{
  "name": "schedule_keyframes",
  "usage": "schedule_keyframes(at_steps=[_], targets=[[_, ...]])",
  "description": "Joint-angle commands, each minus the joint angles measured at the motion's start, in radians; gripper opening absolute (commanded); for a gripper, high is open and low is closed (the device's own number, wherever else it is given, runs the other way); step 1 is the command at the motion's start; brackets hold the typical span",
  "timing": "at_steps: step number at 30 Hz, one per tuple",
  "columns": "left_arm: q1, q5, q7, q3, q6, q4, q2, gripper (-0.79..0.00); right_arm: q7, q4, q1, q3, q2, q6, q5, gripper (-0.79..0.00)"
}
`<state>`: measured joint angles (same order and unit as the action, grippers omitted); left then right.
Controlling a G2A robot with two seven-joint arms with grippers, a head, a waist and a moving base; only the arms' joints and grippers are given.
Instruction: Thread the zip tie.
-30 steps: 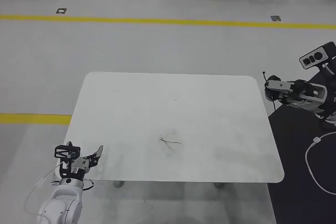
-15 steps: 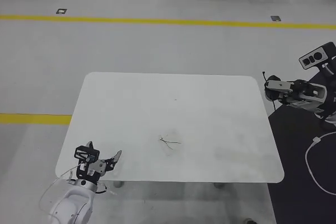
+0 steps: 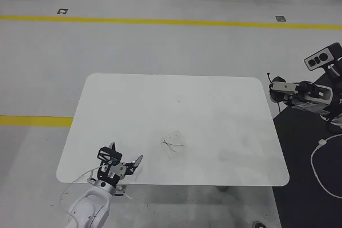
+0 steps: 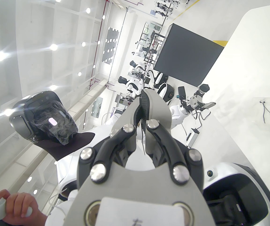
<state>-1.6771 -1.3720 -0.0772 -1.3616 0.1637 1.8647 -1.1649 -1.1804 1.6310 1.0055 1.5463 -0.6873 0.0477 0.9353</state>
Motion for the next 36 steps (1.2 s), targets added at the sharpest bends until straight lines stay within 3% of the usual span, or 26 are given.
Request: schedule_keyframes(at_steps=[1,8,11,23,27,31,33,36], targets=[[0.018,0.035,-0.083,0.016,0.098,0.029,0.000,0.000,0.000,0.000,0.000,0.000,0.000,0.000,0.000,-0.785],[0.103,-0.041,-0.151,0.161,0.162,0.117,-0.011,0.000,0.000,0.000,0.000,0.000,0.000,0.000,0.000,-0.785],[0.143,-0.101,-0.142,0.210,0.111,0.098,-0.019,0.000,0.000,0.000,0.000,0.000,0.000,0.000,0.000,-0.785],[0.147,-0.106,-0.144,0.214,0.109,0.090,-0.020,0.000,0.000,0.000,0.000,0.000,0.000,0.000,0.000,-0.785],[0.170,-0.353,-0.051,0.275,0.122,0.143,-0.016,0.000,0.000,0.000,0.000,0.000,0.000,0.000,0.000,-0.785],[0.290,-0.567,-0.052,0.387,0.057,0.124,-0.035,0.000,0.000,0.000,0.000,0.000,0.000,0.000,0.000,-0.785],[0.367,-0.588,-0.083,0.442,0.065,0.078,-0.051,0.000,0.000,0.000,0.000,0.000,0.000,0.000,0.000,-0.785],[0.486,-0.665,-0.205,0.495,0.073,0.007,-0.074,0.000,0.000,0.000,0.000,0.000,0.000,0.000,0.000,-0.785]])
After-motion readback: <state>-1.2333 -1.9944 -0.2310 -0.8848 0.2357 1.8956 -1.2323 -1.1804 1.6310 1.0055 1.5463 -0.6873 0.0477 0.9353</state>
